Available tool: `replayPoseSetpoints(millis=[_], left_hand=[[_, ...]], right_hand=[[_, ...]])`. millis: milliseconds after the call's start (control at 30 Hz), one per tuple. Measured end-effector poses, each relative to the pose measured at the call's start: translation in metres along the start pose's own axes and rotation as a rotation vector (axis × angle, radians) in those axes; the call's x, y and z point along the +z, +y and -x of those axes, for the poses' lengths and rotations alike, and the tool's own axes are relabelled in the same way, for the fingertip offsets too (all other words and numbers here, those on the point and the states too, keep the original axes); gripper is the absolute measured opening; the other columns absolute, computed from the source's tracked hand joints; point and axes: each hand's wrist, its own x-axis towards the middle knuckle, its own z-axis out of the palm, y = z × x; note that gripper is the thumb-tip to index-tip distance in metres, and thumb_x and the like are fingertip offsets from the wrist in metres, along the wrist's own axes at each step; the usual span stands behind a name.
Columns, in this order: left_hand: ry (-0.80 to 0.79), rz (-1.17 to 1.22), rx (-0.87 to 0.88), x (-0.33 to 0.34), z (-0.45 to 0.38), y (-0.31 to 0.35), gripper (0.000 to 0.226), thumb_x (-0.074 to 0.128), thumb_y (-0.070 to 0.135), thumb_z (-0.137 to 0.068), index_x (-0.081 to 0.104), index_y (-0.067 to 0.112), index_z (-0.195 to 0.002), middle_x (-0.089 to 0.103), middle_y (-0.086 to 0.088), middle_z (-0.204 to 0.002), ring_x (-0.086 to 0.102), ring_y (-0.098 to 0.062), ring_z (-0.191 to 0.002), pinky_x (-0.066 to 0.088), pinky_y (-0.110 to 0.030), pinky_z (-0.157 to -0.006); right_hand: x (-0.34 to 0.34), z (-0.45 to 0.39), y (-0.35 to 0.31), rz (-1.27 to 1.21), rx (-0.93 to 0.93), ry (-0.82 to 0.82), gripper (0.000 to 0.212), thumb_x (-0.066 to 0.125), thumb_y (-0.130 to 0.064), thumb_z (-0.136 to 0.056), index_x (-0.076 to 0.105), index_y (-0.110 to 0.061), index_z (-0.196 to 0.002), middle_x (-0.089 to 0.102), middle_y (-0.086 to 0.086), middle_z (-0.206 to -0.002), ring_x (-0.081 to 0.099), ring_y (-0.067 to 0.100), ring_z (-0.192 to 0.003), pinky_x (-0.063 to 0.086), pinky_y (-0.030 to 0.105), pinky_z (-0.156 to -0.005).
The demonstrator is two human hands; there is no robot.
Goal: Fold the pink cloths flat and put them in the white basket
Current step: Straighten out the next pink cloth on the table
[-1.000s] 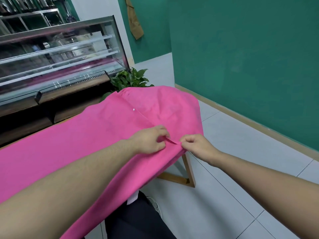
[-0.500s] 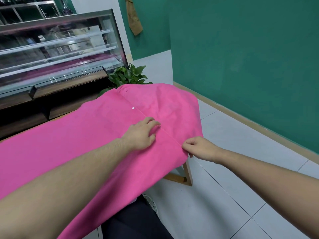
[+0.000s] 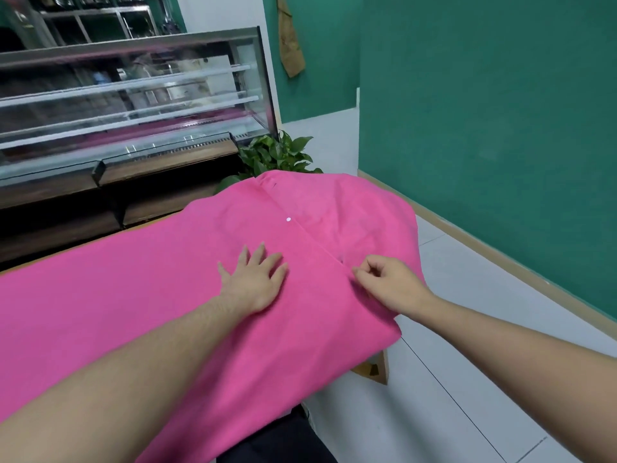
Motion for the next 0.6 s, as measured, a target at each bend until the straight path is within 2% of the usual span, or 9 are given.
replayPoseSetpoints(millis=[133, 267, 333, 367, 433, 500, 600], left_hand=[[0.004, 0.082, -0.190, -0.001, -0.005, -0.045, 0.059, 0.017, 0.067, -0.097, 0.023, 0.046, -0.152, -0.005, 0.006, -0.166, -0.010, -0.027, -0.152, -0.002, -0.070, -0.114], [-0.003, 0.099, -0.154, 0.006, 0.002, -0.074, 0.057, 0.017, 0.067, -0.097, 0.020, 0.049, -0.151, -0.004, 0.010, -0.166, -0.008, -0.024, -0.153, 0.000, -0.068, -0.116], [-0.016, 0.099, -0.109, 0.011, 0.003, -0.080, 0.056, 0.017, 0.067, -0.098, 0.020, 0.050, -0.151, -0.005, 0.012, -0.165, -0.009, -0.023, -0.152, 0.000, -0.068, -0.116], [-0.025, 0.079, -0.095, 0.014, 0.002, -0.082, 0.056, 0.016, 0.066, -0.098, 0.019, 0.049, -0.152, -0.006, 0.013, -0.165, -0.011, -0.024, -0.152, -0.002, -0.068, -0.115], [-0.052, 0.025, -0.066, 0.017, -0.001, -0.083, 0.054, 0.015, 0.057, -0.101, 0.014, 0.045, -0.154, -0.010, 0.012, -0.165, -0.014, -0.025, -0.152, -0.004, -0.070, -0.114], [-0.076, -0.014, -0.021, 0.015, -0.004, -0.084, 0.054, 0.017, 0.044, -0.103, 0.005, 0.039, -0.156, -0.013, 0.011, -0.165, -0.015, -0.027, -0.151, -0.003, -0.071, -0.113], [0.030, 0.001, 0.055, 0.009, -0.005, -0.103, 0.055, 0.020, 0.035, -0.104, 0.008, 0.032, -0.158, 0.001, 0.010, -0.166, 0.000, -0.018, -0.153, 0.009, -0.060, -0.119]], right_hand=[[0.025, -0.025, -0.027, 0.099, -0.106, -0.008, 0.032, 0.059, -0.032, -0.093, 0.054, -0.010, -0.071, 0.057, 0.000, -0.060, 0.045, 0.010, -0.055, 0.044, 0.035, -0.063], [0.063, -0.046, -0.053, 0.270, -0.353, -0.033, 0.020, 0.061, -0.028, -0.092, 0.059, -0.019, -0.074, 0.059, -0.005, -0.073, 0.051, 0.015, -0.076, 0.044, 0.033, -0.077], [0.088, -0.054, -0.065, 0.328, -0.481, -0.095, 0.012, 0.059, -0.030, -0.092, 0.068, -0.023, -0.094, 0.066, -0.007, -0.093, 0.054, 0.017, -0.094, 0.044, 0.036, -0.091], [0.101, -0.058, -0.071, 0.347, -0.521, -0.141, 0.020, 0.056, -0.033, -0.093, 0.068, -0.026, -0.108, 0.068, -0.008, -0.106, 0.054, 0.017, -0.104, 0.042, 0.036, -0.098], [0.126, -0.067, -0.080, 0.375, -0.573, -0.232, 0.035, 0.051, -0.037, -0.096, 0.059, -0.031, -0.130, 0.061, -0.010, -0.130, 0.049, 0.015, -0.124, 0.036, 0.036, -0.109], [0.146, -0.078, -0.088, 0.407, -0.575, -0.300, 0.043, 0.046, -0.038, -0.100, 0.047, -0.034, -0.143, 0.047, -0.008, -0.149, 0.037, 0.016, -0.140, 0.027, 0.039, -0.117], [0.171, -0.094, -0.095, 0.429, -0.560, -0.368, 0.049, 0.038, -0.040, -0.104, 0.032, -0.034, -0.152, 0.033, -0.009, -0.158, 0.025, 0.014, -0.148, 0.019, 0.038, -0.121]])
